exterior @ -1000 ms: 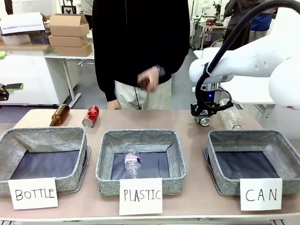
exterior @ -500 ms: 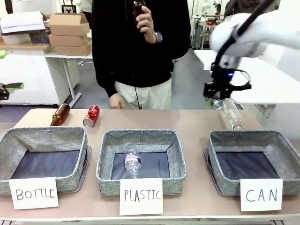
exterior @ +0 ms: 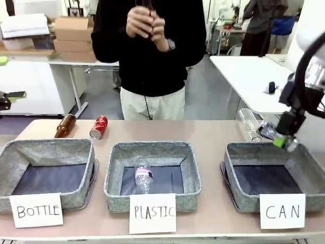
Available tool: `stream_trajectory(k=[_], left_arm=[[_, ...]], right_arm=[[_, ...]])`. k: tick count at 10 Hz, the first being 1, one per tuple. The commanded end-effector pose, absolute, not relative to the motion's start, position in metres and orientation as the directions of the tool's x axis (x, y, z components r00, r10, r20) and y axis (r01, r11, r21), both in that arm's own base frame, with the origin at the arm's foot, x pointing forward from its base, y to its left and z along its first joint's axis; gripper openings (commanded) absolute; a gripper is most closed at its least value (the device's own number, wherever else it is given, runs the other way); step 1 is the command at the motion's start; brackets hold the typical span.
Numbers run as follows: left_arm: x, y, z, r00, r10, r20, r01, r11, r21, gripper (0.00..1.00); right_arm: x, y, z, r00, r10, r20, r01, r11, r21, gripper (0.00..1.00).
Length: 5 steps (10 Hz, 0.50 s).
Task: Sort the can waste into the basket.
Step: Pick up the can waste from the table and place it in the right Fabric basket.
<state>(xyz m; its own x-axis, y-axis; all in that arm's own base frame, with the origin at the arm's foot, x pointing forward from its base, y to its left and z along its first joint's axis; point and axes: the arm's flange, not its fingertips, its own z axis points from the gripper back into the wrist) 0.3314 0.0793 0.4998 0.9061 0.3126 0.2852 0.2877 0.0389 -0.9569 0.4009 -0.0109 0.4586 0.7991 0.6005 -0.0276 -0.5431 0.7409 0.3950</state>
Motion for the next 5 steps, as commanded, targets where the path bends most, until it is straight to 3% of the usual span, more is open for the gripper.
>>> stream_trajectory(k=[1, 4, 5], left_arm=[[0.3309, 0.0778, 0.5002, 0.899, 0.314, 0.305, 0.313, 0.026, -0.949, 1.00], [0.3309, 0.0778, 0.5002, 0.899, 0.314, 0.305, 0.313, 0.026, -0.949, 1.00], [0.3309, 0.0778, 0.5002, 0.899, 0.314, 0.305, 0.313, 0.026, -0.949, 1.00]], right_arm=[[0.3789, -0.0139, 0.4414, 0.800, 0.597, 0.054, -0.562, 0.716, 0.415, 0.10], [0.3753, -0.0183, 0.4319, 0.804, 0.589, 0.080, -0.561, 0.708, 0.429, 0.10], [0.3739, -0.0205, 0.4326, 0.811, 0.578, 0.092, -0.554, 0.709, 0.436, 1.00]])
